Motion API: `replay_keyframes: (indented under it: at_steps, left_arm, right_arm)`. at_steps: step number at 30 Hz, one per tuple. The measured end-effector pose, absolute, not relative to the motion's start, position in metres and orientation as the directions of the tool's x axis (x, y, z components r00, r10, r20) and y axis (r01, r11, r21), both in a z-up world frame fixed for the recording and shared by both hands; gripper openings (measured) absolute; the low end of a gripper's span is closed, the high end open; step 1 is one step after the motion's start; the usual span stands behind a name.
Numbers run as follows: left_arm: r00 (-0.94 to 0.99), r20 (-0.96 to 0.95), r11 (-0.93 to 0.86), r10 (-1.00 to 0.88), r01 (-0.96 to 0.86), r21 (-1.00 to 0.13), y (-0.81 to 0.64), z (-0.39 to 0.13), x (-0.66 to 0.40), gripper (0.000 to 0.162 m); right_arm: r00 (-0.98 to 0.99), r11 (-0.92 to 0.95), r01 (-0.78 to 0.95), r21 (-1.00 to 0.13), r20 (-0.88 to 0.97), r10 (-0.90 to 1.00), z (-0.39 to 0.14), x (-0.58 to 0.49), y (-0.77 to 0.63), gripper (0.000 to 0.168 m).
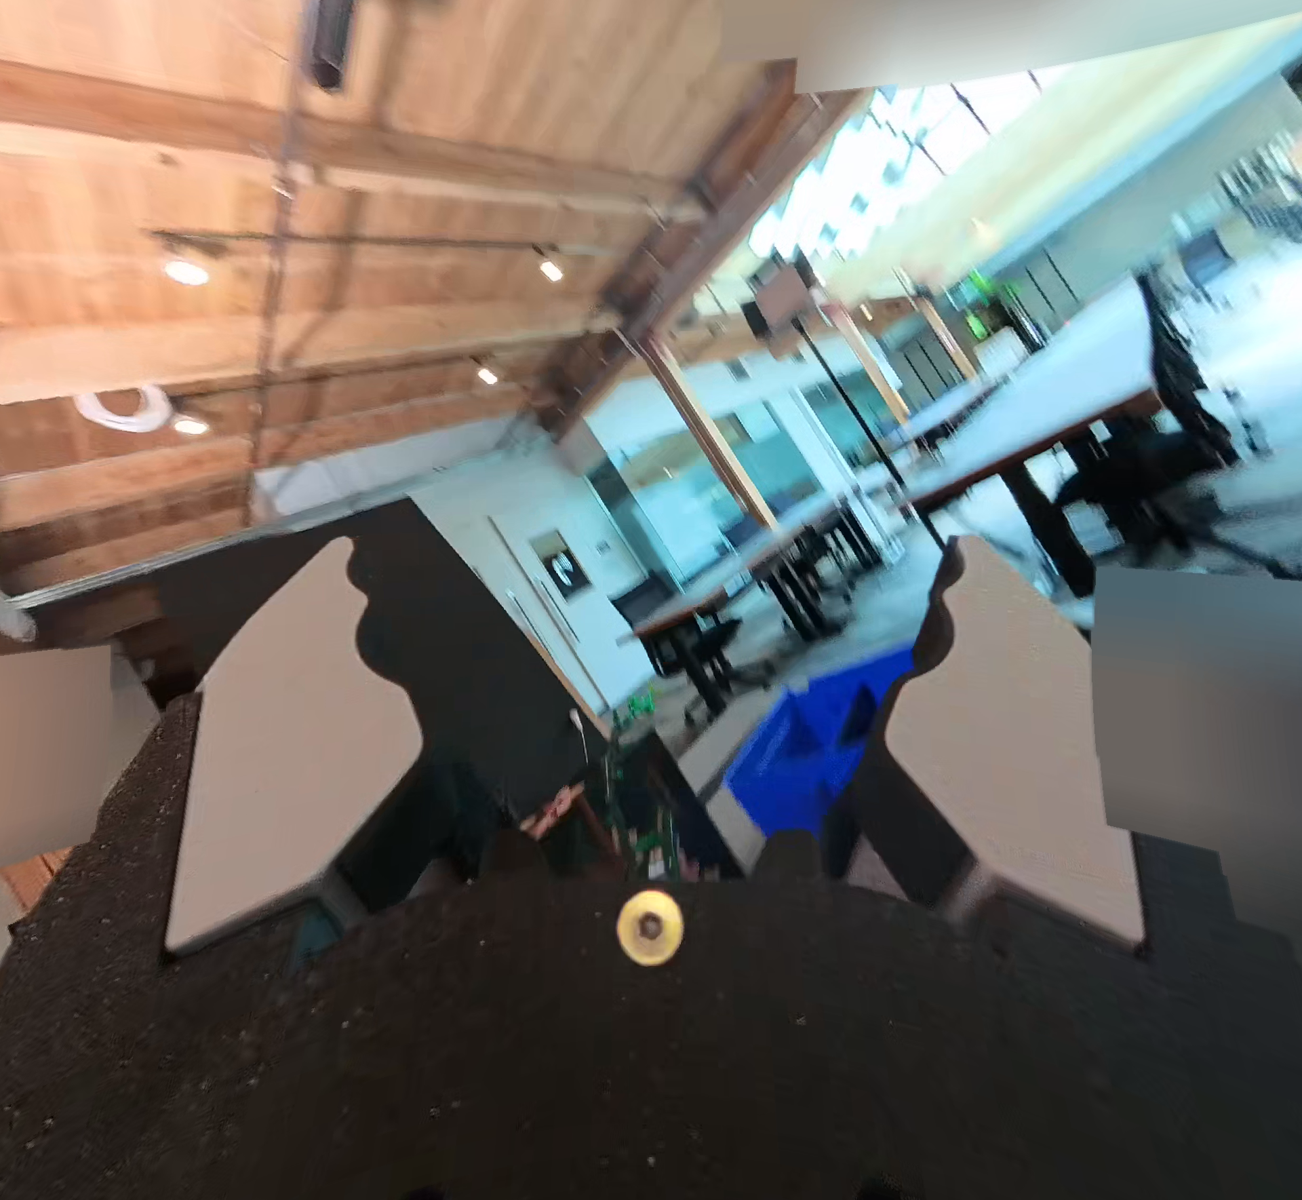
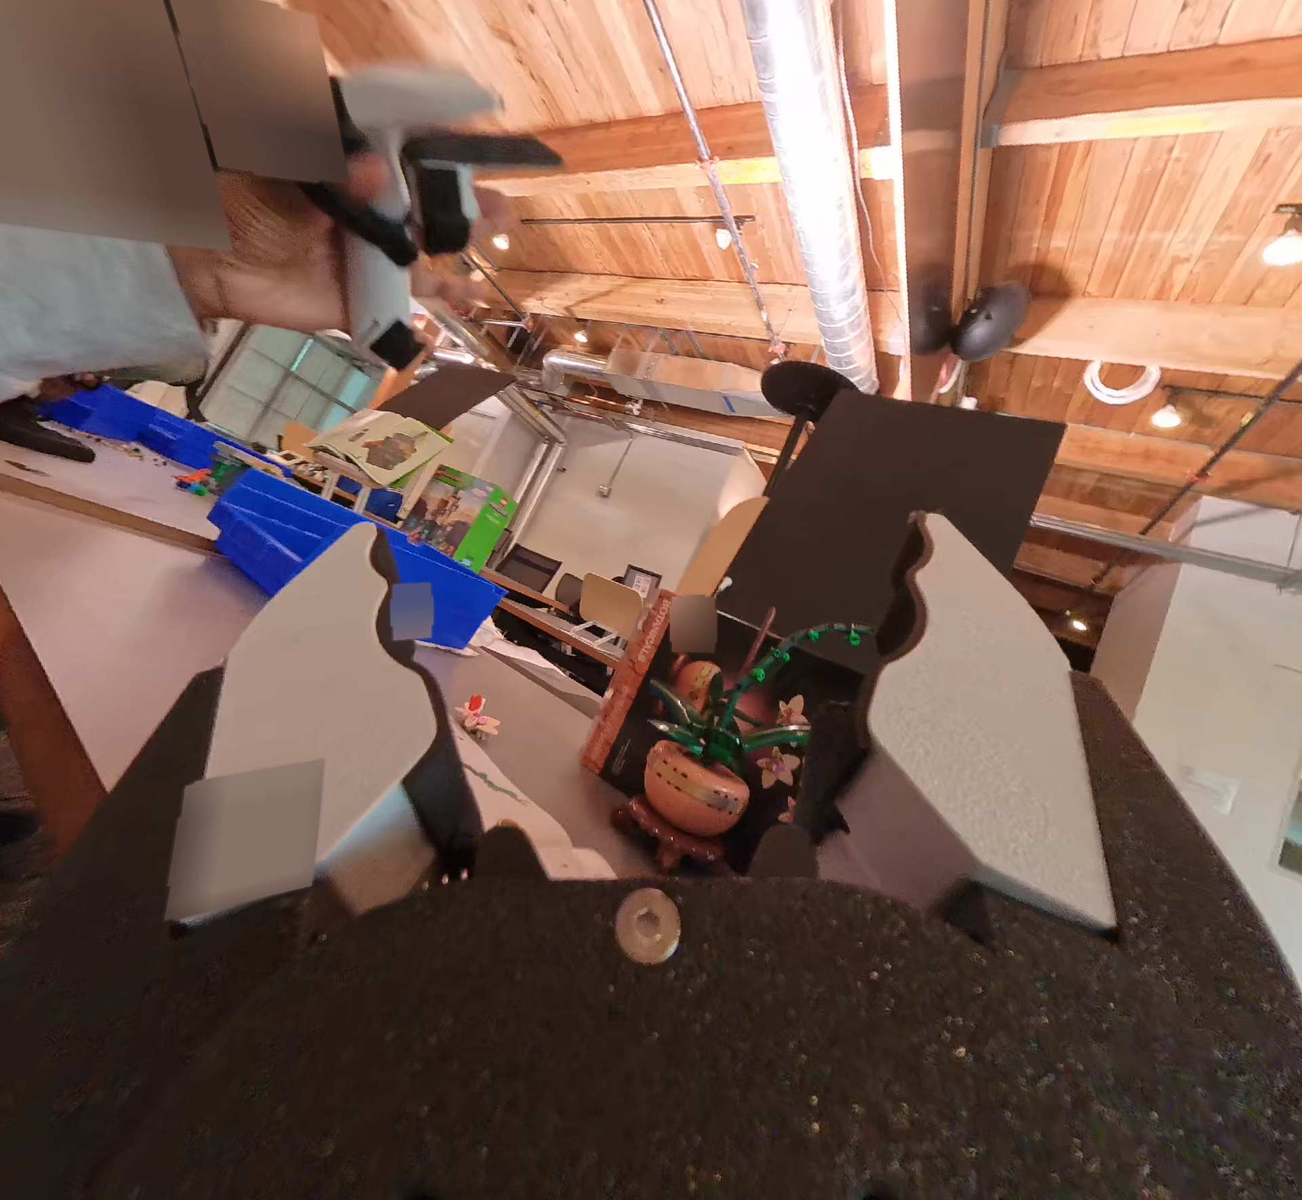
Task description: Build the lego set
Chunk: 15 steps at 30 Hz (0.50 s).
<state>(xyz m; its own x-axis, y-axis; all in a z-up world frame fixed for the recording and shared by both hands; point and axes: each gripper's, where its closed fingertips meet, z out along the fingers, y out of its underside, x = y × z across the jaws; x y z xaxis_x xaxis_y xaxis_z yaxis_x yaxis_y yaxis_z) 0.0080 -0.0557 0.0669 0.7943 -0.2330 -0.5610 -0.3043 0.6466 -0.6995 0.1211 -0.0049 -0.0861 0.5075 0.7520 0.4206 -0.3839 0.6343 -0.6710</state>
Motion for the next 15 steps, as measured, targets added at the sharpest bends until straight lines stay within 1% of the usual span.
replay_keyframes:
  at_steps: [1,2,5,6,7,8,9,10,11,12,13,15]
  left_arm:
    - [0.740,-0.606,0.599,-0.291,-0.353,-0.719,-0.046,0.053,0.007,0.137]
    - [0.698,-0.630,0.558,-0.340,-0.390,-0.733,-0.037,0.039,0.003,0.126]
    - [0.651,-0.653,0.500,-0.386,-0.447,-0.741,-0.011,0.001,-0.018,0.101]
    - [0.629,-0.657,0.468,-0.415,-0.472,-0.747,-0.002,-0.016,-0.024,0.099]
    - [0.608,-0.654,0.427,-0.449,-0.497,-0.755,0.005,-0.034,-0.028,0.095]
    - [0.587,-0.645,0.388,-0.489,-0.516,-0.763,0.011,-0.052,-0.031,0.074]
    - [0.571,-0.627,0.350,-0.531,-0.526,-0.775,0.015,-0.068,-0.032,0.044]
    - [0.554,-0.597,0.304,-0.581,-0.533,-0.790,0.018,-0.084,-0.032,0.025]
    - [0.521,-0.555,0.248,-0.648,-0.545,-0.801,0.019,-0.101,-0.029,0.007]
    - [0.481,-0.506,0.193,-0.716,-0.561,-0.805,0.017,-0.118,-0.026,0.003]
    - [0.437,-0.465,0.151,-0.770,-0.583,-0.798,0.015,-0.134,-0.023,0.002]
    - [0.347,-0.411,0.102,-0.843,-0.646,-0.756,0.011,-0.162,-0.020,0.001]
  right_arm:
    - [0.499,0.639,-0.387,-0.665,0.431,0.751,-0.081,0.122,-0.006,0.128]
    - [0.491,0.643,-0.391,-0.659,0.441,0.751,-0.076,0.123,-0.007,0.124]
    - [0.395,0.660,-0.381,-0.647,0.532,0.749,-0.062,0.118,-0.017,0.108]
    - [0.344,0.664,-0.366,-0.652,0.568,0.748,-0.061,0.114,-0.020,0.093]
    - [0.268,0.664,-0.343,-0.664,0.608,0.747,-0.064,0.110,-0.024,0.061]
    - [0.193,0.662,-0.315,-0.679,0.638,0.746,-0.068,0.105,-0.028,0.031]
    - [0.119,0.657,-0.279,-0.700,0.654,0.748,-0.073,0.101,-0.029,0.007]
    - [0.042,0.640,-0.223,-0.735,0.649,0.760,-0.081,0.095,-0.028,0.000]
    - [-0.039,0.614,-0.137,-0.777,0.624,0.781,-0.091,0.089,-0.024,0.000]
    - [-0.108,0.590,-0.036,-0.807,0.590,0.800,-0.104,0.083,-0.018,0.000]
    - [-0.154,0.581,0.061,-0.812,0.567,0.809,-0.115,0.078,-0.010,0.001]
    - [-0.289,0.610,0.216,-0.762,0.547,0.786,-0.142,0.072,-0.002,0.000]
